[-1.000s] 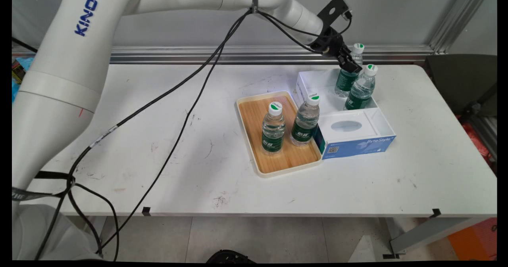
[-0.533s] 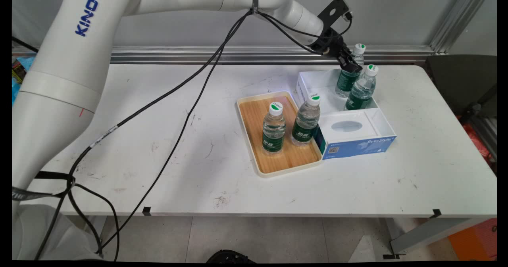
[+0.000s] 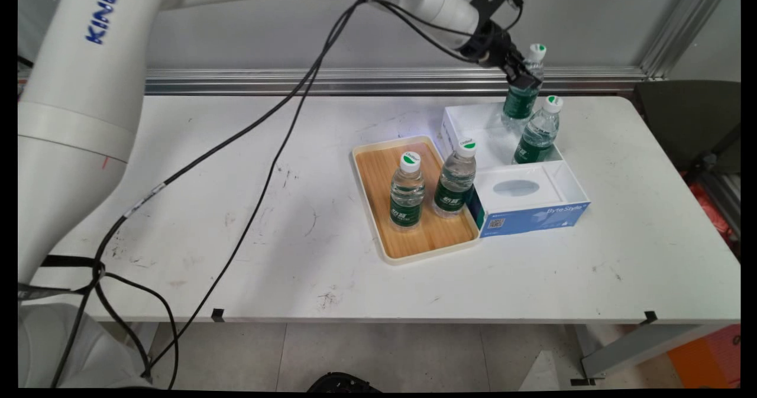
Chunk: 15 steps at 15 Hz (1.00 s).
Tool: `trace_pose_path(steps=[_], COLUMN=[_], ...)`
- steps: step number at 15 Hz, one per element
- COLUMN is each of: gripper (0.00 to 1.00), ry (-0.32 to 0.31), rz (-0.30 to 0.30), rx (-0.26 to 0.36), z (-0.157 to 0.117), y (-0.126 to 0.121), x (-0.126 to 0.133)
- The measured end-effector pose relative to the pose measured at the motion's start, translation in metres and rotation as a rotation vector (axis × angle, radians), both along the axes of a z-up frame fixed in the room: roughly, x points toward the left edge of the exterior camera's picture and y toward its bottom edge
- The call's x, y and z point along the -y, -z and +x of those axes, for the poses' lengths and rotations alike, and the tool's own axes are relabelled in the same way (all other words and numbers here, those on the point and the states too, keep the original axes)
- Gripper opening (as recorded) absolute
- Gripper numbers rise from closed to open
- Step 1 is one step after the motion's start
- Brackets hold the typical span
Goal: Place the picked object on the tray
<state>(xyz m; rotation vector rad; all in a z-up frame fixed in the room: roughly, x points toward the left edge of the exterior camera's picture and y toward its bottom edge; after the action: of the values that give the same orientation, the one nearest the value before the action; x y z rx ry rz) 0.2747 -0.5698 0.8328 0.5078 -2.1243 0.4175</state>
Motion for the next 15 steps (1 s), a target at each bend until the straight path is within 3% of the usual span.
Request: trace_pose_path(steps=[7,15], gripper=[0.0,0.0], ry=[-0.028,-0.041], rz=[-0.037,-0.045], rx=[0.02,0.062], z=[0.042,0.102], y=[-0.058,-0.078], x=[-0.048,-0.131])
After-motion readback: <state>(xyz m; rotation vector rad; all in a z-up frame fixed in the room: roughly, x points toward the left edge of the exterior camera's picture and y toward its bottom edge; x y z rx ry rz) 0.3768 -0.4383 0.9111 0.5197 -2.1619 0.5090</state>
